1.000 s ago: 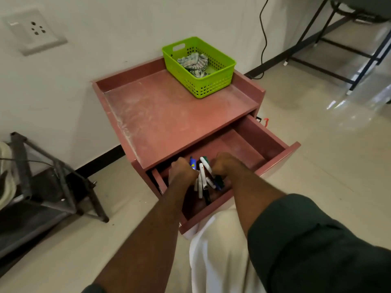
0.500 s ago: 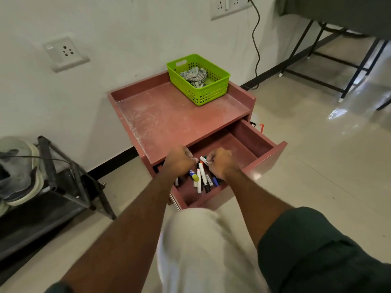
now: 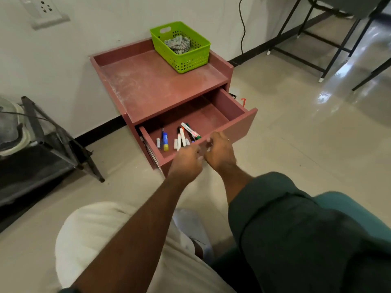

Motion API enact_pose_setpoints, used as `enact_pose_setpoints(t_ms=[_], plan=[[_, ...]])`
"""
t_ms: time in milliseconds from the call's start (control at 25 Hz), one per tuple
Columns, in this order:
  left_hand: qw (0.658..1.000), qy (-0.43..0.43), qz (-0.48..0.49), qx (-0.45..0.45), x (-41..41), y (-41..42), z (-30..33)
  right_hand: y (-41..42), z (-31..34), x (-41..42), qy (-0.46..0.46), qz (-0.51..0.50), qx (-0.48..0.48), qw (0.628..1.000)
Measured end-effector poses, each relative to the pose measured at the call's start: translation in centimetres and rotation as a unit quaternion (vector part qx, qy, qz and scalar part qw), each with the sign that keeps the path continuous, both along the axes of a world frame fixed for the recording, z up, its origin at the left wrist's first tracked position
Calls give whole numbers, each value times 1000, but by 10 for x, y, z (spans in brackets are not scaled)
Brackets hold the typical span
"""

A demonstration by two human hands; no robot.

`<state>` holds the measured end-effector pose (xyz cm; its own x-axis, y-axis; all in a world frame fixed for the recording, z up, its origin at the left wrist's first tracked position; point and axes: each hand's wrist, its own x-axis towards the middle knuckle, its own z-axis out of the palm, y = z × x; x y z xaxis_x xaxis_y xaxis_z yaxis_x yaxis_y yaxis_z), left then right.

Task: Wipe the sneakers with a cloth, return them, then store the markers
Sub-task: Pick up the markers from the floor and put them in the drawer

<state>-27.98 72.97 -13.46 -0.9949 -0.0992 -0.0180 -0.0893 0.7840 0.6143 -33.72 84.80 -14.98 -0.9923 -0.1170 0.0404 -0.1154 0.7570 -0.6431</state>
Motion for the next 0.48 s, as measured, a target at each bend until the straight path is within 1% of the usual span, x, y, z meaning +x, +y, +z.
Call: enact_pose_setpoints(t_ms=[120,200,240,320,400,480], plan=[[987,-3,-66,-146,23,-2,-33,0,-4,3,18,45,39,998],[971,-13,-91,-221,27,-11,-49,0,-14,4,3,59,57,997],[968,-18,-88,-235,25,-16,-52,-1,-19,4,-9,76,73,994],[966,-19,-54,-253,16,-26,-54,-7,-25,0,-25,152,128,980],[958,-12,-19,-286,6,-34,-54,-16,-26,-10,-21,249,199,948],[945,-9,14,-327,-2,-45,-60,-34,-27,-23,-14,291,233,928]])
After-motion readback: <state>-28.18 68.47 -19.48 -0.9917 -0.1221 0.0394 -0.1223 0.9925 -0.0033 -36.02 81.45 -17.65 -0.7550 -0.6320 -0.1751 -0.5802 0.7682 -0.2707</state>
